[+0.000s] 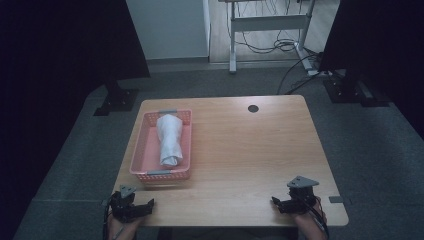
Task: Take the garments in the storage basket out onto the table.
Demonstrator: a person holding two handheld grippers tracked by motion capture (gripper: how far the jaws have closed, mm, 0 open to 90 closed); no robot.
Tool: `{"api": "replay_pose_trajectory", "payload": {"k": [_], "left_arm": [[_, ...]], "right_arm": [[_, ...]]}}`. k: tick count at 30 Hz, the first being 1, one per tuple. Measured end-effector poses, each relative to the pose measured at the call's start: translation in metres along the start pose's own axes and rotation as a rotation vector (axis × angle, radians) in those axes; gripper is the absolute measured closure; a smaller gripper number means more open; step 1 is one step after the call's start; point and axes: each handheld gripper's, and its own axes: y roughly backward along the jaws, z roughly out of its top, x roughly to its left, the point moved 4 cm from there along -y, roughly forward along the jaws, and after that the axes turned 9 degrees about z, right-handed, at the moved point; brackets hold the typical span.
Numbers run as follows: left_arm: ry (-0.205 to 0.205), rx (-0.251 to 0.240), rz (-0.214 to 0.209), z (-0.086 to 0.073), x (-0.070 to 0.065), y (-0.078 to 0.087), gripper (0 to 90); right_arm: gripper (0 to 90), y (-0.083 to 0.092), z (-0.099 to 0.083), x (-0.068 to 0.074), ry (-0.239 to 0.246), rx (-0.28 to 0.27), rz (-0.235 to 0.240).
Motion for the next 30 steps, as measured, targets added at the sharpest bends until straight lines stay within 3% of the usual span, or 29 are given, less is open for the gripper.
{"api": "replay_pose_trajectory", "payload": {"k": [13,24,30], "left_arm": [[0.003,0.002,0.003,0.0006,0.0006,-0.0001,1.1],[0.017,0.022,0.042,0.0036,0.0009,0.0014,3.8],[0.027,0.012,0.036,0.0067,0.0009,0.0050,4.0]], "right_arm": [[3.6,0.0001,0.0000,-0.0001,0.000,0.001,0.000],[3.6,0.0001,0.0000,-0.0001,0.000,0.001,0.000],[3.6,0.0001,0.0000,-0.0001,0.000,0.001,0.000]]}}
